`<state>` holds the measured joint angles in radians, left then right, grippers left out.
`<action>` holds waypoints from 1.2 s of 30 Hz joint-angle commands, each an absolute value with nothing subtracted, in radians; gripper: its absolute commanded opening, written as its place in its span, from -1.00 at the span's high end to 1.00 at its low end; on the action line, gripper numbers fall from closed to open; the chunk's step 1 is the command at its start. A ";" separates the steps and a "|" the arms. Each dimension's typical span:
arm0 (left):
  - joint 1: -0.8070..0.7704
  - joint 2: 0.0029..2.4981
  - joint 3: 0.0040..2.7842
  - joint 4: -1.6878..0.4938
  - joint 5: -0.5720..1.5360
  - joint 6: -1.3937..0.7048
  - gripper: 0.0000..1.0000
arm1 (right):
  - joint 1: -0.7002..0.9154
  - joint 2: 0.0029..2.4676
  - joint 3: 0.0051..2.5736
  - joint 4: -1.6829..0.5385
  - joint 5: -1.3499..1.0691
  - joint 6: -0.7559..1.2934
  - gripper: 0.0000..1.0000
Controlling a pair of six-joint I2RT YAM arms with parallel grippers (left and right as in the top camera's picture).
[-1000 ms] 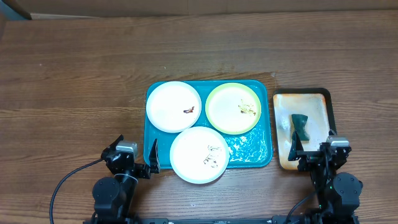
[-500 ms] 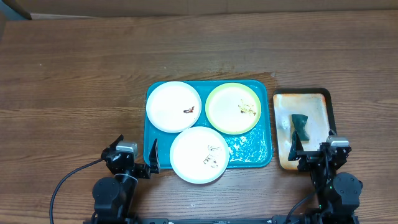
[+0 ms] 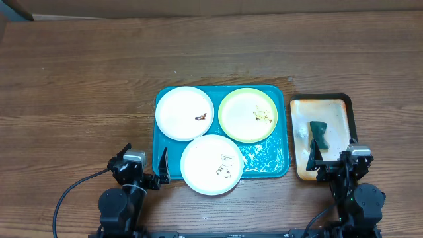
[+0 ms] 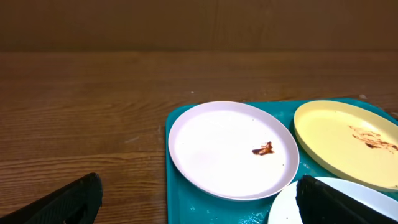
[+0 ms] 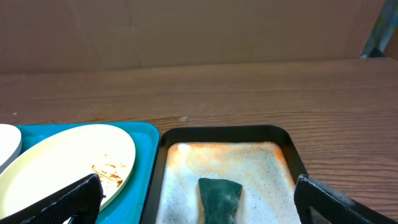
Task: Clean dirty plates on tray and stack at the side
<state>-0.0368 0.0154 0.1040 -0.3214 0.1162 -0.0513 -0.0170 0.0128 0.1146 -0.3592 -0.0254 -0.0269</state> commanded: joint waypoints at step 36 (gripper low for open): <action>-0.033 0.004 0.096 -0.316 0.121 -0.037 -0.99 | -0.007 0.854 0.933 -0.737 -0.329 0.056 -1.00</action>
<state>-0.0368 0.0151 0.1024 -0.3214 0.1165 -0.0509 -0.0170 0.6376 0.7139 -0.6464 -0.1967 0.0517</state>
